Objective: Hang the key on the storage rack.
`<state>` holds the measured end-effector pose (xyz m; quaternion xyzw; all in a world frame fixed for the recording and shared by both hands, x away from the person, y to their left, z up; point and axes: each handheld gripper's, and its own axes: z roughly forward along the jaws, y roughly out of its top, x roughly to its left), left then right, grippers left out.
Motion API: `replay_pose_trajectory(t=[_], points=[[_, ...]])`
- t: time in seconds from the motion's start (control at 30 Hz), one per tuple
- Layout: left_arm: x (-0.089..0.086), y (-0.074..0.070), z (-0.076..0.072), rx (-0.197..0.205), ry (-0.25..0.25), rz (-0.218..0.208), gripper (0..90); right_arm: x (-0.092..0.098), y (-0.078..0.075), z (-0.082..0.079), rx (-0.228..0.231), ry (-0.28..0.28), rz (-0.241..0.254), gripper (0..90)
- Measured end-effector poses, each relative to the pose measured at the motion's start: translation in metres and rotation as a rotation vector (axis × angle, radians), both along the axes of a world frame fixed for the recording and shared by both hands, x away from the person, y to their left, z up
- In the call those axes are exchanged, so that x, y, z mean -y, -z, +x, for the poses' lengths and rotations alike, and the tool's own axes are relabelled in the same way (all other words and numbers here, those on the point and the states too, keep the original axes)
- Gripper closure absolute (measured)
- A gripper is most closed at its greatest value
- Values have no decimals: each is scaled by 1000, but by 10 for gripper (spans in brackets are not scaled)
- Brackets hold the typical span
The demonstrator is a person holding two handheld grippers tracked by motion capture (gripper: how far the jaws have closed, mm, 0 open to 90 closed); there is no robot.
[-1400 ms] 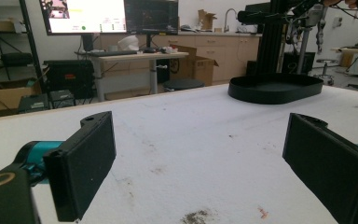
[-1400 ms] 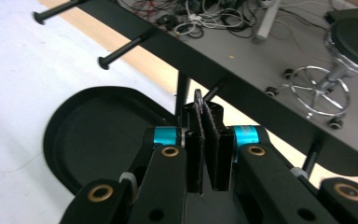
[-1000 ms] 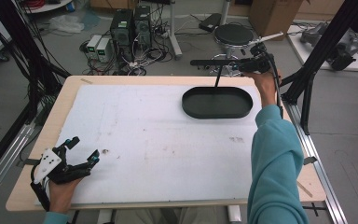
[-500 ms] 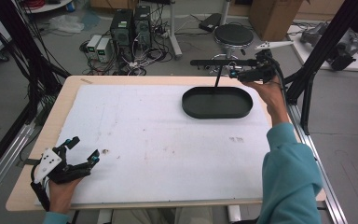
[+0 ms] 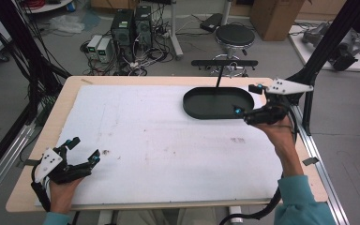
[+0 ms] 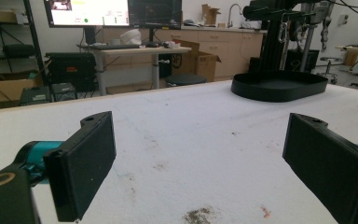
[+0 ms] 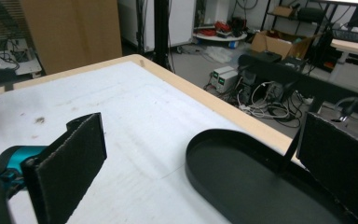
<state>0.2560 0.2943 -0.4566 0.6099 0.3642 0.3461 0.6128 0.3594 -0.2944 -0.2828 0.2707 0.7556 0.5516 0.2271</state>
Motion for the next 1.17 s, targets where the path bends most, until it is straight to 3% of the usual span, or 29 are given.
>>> replay_pose_trajectory(t=[0.3,0.43,0.67,0.9,0.93,1.03,1.17], points=[[1,1,-2,22,-1,6,99,20,71,-36,63,1,146,8],[1,1,-2,21,-4,5,99,24,102,-49,90,25,139,8],[1,1,-2,25,-3,5,99,26,144,-62,112,38,184,8],[1,1,-3,26,-2,6,99,23,171,-58,60,57,182,8],[1,1,-3,29,-1,7,98,24,171,-59,84,79,184,8],[1,1,-3,30,0,5,98,26,172,-61,89,81,208,8],[1,1,-3,29,-1,4,99,23,172,-62,95,80,185,8]])
